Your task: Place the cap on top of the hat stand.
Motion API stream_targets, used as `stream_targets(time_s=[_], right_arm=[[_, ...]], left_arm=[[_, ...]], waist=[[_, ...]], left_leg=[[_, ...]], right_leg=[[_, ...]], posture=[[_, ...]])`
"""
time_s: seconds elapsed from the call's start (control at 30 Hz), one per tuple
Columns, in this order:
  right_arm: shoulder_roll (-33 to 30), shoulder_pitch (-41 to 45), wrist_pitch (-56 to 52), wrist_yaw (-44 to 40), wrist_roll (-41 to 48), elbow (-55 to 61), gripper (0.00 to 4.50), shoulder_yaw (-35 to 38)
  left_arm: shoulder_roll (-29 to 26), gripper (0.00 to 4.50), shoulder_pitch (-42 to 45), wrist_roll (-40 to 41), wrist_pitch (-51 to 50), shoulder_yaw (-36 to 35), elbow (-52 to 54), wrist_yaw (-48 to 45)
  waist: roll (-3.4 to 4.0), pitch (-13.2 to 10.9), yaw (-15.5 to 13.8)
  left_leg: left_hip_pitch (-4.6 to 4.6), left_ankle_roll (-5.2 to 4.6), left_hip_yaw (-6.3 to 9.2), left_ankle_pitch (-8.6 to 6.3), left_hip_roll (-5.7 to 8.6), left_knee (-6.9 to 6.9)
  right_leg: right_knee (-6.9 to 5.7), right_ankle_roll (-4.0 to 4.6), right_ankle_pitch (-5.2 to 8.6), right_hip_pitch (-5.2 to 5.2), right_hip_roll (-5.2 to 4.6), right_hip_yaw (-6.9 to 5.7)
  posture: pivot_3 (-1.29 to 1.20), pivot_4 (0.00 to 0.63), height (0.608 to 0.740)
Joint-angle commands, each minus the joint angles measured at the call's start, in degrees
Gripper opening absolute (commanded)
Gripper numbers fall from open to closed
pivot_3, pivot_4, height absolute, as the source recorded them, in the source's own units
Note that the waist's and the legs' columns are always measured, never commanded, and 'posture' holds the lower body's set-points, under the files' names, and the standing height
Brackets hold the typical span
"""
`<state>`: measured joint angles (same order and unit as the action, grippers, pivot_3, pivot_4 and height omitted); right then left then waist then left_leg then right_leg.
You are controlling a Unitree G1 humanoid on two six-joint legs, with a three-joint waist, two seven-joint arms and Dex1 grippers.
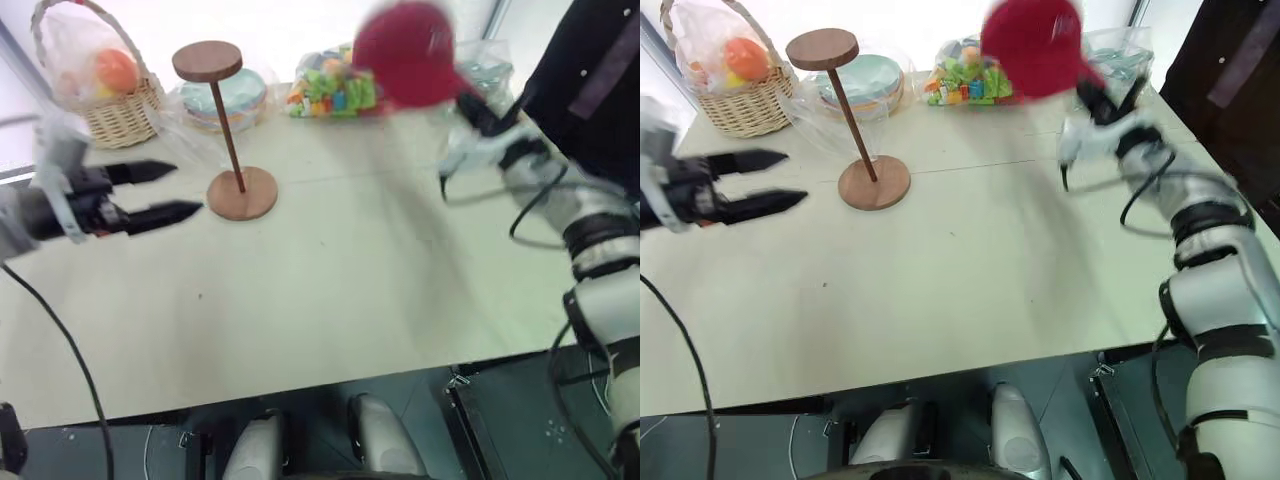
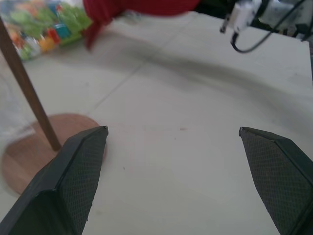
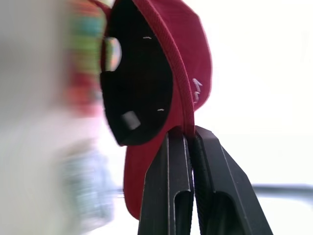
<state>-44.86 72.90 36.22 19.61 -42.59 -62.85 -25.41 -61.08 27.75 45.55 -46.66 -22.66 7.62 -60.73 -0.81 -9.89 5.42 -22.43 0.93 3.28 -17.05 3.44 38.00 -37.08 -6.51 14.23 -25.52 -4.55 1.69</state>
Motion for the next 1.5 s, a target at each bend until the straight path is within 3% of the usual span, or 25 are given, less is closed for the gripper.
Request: stream_targets(time_s=[0.03,0.37,0.6,1.2,1.5], right_arm=[[0.3,5.7,-5.4,-9.1,7.0,10.2,0.04,6.6],[16.8,7.2,-26.6,-30.7,10.3,37.8,0.04,8.0],[24.1,7.6,-35.6,-37.5,7.8,46.4,0.04,6.0],[28.0,-1.5,-40.7,-45.8,7.0,57.0,0.04,3.3],[28.1,-8.2,-39.3,-44.8,1.0,61.1,0.04,-1.3]], left_arm=[[-3.8,4.50,3.7,0.1,1.0,-2.3,-3.5,-2.3],[-8.0,4.50,8.5,-6.6,7.6,0.3,-13.2,-6.1],[-9.2,4.50,6.5,-7.4,7.2,-2.5,-14.0,-5.8],[-4.8,4.50,7.8,-9.3,9.5,1.1,-16.5,-4.7],[-2.1,4.50,11.3,-11.2,11.0,4.7,-19.3,-5.0]], waist=[[0.00,0.0,0.0],[0.00,0.0,0.0],[-0.02,0.0,-0.2],[-0.02,0.0,0.1],[-0.07,0.0,-0.1]], left_leg=[[0.00,0.00,0.03,0.00,-0.01,-0.02],[-0.07,-0.03,0.07,-0.02,0.02,0.06],[-0.20,-0.04,0.18,-0.02,0.08,0.14],[-0.19,-0.04,0.19,-0.02,0.07,0.14],[-0.19,-0.04,0.20,-0.02,0.09,0.18]], right_leg=[[0.01,0.00,0.00,0.02,0.00,-0.04],[-0.15,-0.01,-0.01,0.02,-0.03,-0.11],[-0.14,-0.01,-0.01,-0.02,-0.11,-0.22],[-0.19,-0.01,-0.01,-0.06,-0.10,-0.23],[-0.20,-0.01,-0.01,-0.04,-0.12,-0.25]], posture=[[0.00,0.150,0.740],[0.00,0.150,0.740],[0.00,0.150,0.740],[0.00,0.150,0.740],[0.00,0.150,0.740]])
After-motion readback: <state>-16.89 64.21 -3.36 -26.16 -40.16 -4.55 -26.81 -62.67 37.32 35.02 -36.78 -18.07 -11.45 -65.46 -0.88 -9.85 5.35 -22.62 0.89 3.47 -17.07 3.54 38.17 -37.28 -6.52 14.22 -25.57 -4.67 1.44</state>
